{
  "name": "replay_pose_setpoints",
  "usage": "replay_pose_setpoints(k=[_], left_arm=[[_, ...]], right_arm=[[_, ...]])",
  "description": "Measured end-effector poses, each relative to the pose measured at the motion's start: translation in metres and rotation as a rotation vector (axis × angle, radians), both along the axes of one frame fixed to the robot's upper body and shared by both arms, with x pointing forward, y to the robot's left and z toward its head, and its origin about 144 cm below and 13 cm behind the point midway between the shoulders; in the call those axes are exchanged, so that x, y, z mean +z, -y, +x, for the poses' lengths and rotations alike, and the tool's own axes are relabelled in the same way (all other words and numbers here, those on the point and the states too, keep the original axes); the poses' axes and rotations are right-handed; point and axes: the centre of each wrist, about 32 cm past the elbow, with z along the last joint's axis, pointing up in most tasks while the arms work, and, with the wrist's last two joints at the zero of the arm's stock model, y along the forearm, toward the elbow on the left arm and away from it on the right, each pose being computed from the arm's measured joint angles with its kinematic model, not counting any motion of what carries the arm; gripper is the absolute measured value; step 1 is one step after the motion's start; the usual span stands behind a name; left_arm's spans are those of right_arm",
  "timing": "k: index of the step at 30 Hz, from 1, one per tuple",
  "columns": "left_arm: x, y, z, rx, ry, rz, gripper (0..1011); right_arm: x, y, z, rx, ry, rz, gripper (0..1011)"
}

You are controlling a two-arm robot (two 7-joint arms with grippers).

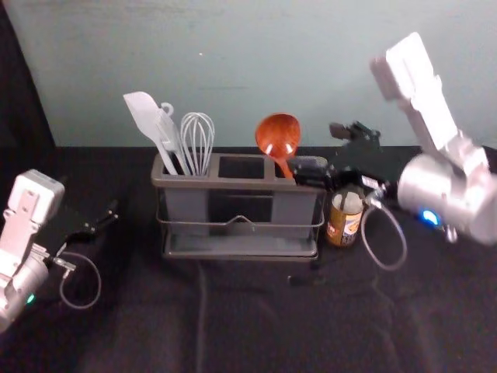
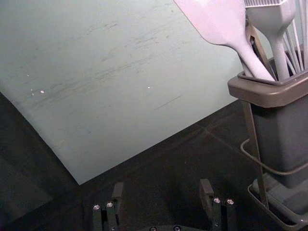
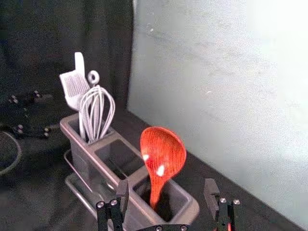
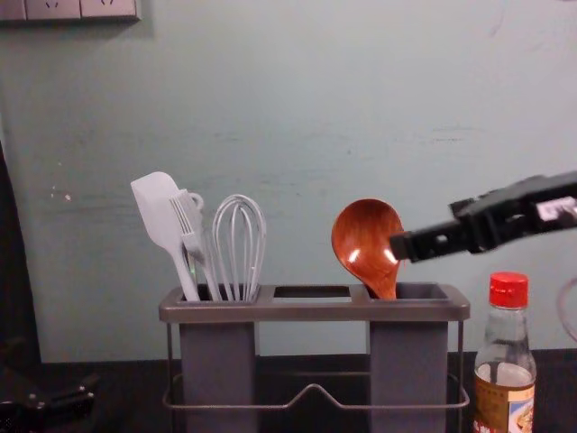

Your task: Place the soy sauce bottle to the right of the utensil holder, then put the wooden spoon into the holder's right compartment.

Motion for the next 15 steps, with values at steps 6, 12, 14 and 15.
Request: replay_pose_setpoints(k=[6, 12, 14, 15], left_arm=[[0.0, 0.0, 0.0, 0.0, 0.0, 0.0, 1011], [0.0, 0.0, 0.0, 0.0, 0.0, 0.0, 1012], [0.0, 0.0, 0.0, 0.0, 0.0, 0.0, 1011], [0.0, 0.0, 0.0, 0.0, 0.0, 0.0, 1012]], right_arm=[[-0.027, -0.006, -0.056, -0.091, 0.149, -0.029, 1002], [-0.062, -0.003, -0.095, -0.178, 0.19, 0.048, 1003], [-0.07, -0.002, -0.101, -0.199, 0.181, 0.073, 1003], [-0.077, -0.001, -0.107, -0.22, 0.171, 0.098, 1003]])
